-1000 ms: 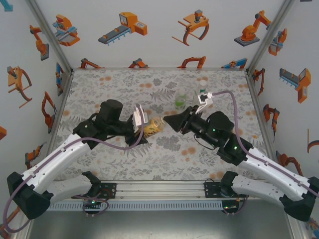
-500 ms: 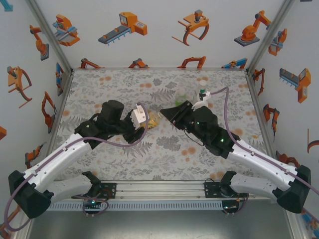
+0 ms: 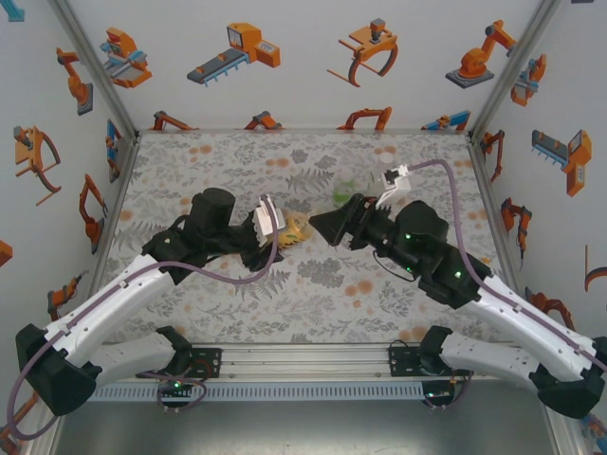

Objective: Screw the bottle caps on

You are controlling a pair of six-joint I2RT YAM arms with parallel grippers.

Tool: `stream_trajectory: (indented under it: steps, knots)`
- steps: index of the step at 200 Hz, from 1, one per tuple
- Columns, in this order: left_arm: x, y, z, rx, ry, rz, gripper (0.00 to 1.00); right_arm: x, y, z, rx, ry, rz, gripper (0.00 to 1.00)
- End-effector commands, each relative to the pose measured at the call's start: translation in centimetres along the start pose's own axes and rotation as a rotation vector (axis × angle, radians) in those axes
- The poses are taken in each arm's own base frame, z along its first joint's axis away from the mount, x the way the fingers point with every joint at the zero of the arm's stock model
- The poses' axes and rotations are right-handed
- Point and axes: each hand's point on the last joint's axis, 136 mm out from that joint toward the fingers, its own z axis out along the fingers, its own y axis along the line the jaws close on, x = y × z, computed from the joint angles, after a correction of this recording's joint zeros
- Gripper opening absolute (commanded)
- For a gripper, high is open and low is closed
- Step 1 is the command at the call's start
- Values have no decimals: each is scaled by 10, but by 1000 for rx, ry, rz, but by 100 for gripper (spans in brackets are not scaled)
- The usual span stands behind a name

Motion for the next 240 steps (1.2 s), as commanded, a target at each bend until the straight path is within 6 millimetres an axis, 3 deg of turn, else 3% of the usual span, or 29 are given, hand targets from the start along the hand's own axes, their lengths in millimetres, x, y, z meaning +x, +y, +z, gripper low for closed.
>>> stream_trajectory:
  steps: [1, 19, 39, 73, 132, 240]
  knots:
    - [-15, -32, -11, 175, -56, 63, 0, -11, 25, -25, -124, 4, -388, 66]
    - [-15, -52, -14, 302, -67, 73, 0, 1, 45, -44, -263, 60, -646, 60]
    - [-16, -75, -21, 448, -78, 81, 0, 29, 69, -68, -483, 171, -919, 60]
    - [-15, -95, -27, 598, -88, 57, 0, 60, 81, -95, -740, 278, -1214, 63]
    - [-17, -99, -26, 644, -99, 29, 0, 69, 88, -80, -841, 282, -1264, 64]
    - [-18, -99, -24, 659, -97, 13, 0, 76, 91, -70, -896, 327, -1234, 39]
